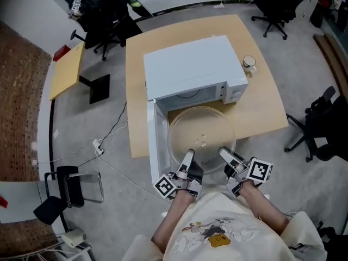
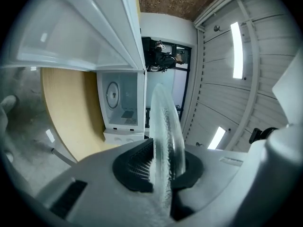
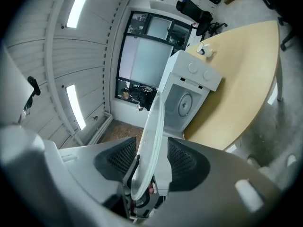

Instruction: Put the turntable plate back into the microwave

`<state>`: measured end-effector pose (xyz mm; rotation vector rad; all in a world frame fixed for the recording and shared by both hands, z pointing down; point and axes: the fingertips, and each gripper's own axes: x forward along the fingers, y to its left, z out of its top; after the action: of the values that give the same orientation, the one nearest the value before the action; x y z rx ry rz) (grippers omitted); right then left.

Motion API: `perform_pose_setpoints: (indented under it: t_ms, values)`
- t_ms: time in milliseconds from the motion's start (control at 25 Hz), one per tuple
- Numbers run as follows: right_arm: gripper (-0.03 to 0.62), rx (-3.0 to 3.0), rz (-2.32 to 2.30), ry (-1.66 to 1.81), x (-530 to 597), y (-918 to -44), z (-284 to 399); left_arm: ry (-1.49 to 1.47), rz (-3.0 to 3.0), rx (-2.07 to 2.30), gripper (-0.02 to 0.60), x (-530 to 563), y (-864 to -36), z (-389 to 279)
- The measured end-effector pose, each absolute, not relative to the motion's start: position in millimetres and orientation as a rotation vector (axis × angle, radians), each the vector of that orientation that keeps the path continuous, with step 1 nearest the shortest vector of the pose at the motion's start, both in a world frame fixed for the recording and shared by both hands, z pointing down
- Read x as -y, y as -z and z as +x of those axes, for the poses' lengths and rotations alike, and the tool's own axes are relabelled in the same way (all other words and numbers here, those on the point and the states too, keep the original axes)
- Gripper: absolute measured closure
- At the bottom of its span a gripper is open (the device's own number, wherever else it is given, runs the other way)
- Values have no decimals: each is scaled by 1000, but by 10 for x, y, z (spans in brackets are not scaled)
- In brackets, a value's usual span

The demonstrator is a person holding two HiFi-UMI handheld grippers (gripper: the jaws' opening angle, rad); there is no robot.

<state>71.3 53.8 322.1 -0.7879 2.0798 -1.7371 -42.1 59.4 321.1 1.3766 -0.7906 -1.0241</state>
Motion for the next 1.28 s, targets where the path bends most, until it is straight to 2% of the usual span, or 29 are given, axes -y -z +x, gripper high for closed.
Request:
perform_pose_setpoints:
  t_ms: [320, 400, 480, 800, 960, 1280]
  values:
    - [434, -2029, -733, 1770, -366, -3237, 324, 944, 1359, 745, 560, -273, -3312, -511]
    - [533, -2014, -737, 1788, -292, -3317, 336, 958, 1337, 745, 560, -213, -3351, -508]
    - [544, -1989, -696, 1818, -238, -3371, 350, 969, 1314, 759, 560, -186, -3418, -493]
    - [546, -1891, -580, 1950, 50, -3807, 399, 1036, 1260, 887, 560, 51, -3809, -519]
    - [473, -1887, -568, 2019, 127, -4032, 345, 1111, 1217, 969, 560, 302, -4045, -617]
    - [486, -1926, -630, 2109, 543, -4569, 169, 1177, 1189, 1069, 560, 874, -4520, -679]
